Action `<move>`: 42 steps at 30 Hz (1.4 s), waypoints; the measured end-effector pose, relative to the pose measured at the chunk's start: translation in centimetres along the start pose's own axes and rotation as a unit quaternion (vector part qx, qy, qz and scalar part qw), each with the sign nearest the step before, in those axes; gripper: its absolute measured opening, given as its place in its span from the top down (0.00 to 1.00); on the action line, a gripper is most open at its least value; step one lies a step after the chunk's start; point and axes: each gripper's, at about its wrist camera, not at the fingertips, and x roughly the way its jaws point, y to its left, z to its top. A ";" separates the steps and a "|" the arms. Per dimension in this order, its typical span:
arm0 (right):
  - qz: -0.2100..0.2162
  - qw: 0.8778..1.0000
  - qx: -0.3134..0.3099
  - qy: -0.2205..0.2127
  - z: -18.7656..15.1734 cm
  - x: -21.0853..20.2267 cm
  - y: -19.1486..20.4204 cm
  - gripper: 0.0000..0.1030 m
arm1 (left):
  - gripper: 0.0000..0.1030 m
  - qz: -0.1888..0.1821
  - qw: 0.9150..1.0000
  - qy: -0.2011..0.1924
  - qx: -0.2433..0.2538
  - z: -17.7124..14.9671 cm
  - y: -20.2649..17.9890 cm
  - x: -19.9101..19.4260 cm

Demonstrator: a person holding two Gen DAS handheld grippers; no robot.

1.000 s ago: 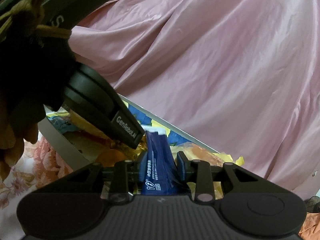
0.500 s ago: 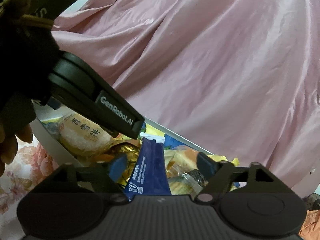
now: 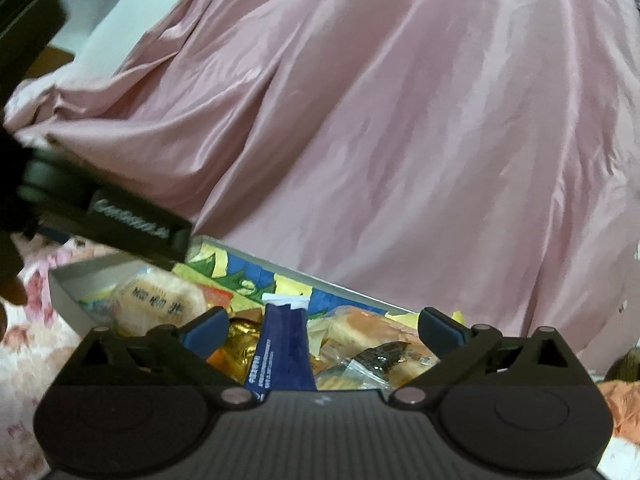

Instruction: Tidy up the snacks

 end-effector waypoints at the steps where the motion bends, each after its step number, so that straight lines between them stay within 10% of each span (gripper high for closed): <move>1: -0.001 1.000 0.006 -0.002 0.1 -0.1 -0.2 0.00 | 0.01 0.000 1.000 -0.002 -0.002 0.0 0.2 -0.2; 42: 0.002 0.989 0.144 -0.019 -0.3 -12.4 -2.4 0.00 | 0.01 0.000 0.998 -0.062 0.008 -5.0 4.1 -13.5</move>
